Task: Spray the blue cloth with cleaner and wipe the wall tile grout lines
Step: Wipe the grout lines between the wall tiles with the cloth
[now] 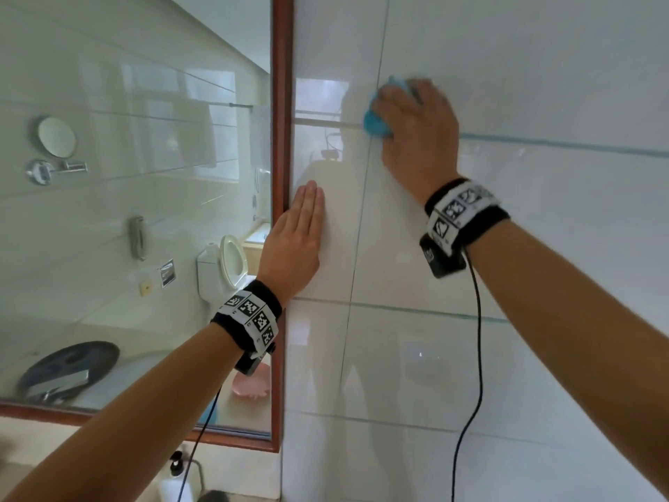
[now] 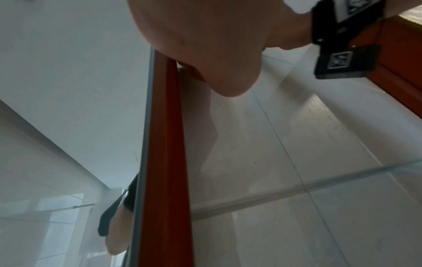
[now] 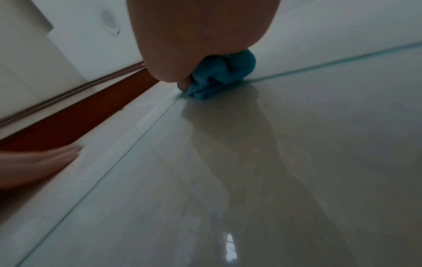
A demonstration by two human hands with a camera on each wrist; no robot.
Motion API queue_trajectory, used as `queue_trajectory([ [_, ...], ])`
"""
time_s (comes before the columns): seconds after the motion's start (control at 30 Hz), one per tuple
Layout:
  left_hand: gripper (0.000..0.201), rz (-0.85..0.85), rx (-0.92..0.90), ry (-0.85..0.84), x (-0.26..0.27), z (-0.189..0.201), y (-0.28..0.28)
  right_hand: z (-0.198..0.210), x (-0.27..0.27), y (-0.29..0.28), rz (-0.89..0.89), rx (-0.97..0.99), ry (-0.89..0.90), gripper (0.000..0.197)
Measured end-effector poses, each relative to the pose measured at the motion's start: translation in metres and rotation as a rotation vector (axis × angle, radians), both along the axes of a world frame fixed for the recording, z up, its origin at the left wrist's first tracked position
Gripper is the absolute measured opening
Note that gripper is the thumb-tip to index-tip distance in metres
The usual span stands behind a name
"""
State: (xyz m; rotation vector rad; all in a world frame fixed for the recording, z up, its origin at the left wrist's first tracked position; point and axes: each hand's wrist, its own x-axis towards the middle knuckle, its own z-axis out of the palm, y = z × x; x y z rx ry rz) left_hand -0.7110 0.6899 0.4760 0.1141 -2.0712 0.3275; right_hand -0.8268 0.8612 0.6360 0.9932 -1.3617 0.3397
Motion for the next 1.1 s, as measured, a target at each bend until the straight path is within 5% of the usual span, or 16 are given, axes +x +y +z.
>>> queue_trajectory([
  [0.07,0.065,0.0,0.021,-0.002,0.002,0.001,0.004,0.02,0.001,-0.001,0.01,-0.069,-0.015,0.033],
  [0.17,0.068,0.008,0.084,-0.026,0.006,0.007,0.014,-0.003,0.004,-0.014,0.075,-0.141,-0.1,0.037],
  [0.27,0.077,0.011,0.089,-0.013,0.007,0.017,0.02,-0.043,0.005,-0.014,0.062,0.104,-0.02,0.032],
  [0.37,0.077,0.017,0.067,-0.012,0.005,0.034,0.022,-0.037,-0.002,0.006,0.004,0.381,0.191,0.028],
  [0.57,0.077,0.056,0.103,-0.015,-0.004,0.068,0.027,0.046,-0.013,0.041,0.039,-0.085,-0.076,0.032],
  [0.8,0.073,0.062,0.073,0.04,-0.015,0.075,0.026,0.01,0.009,0.004,-0.033,0.283,0.029,0.022],
  [1.1,0.072,0.062,0.063,0.0,-0.011,0.076,0.016,-0.009,-0.004,0.018,-0.164,0.227,0.047,0.023],
])
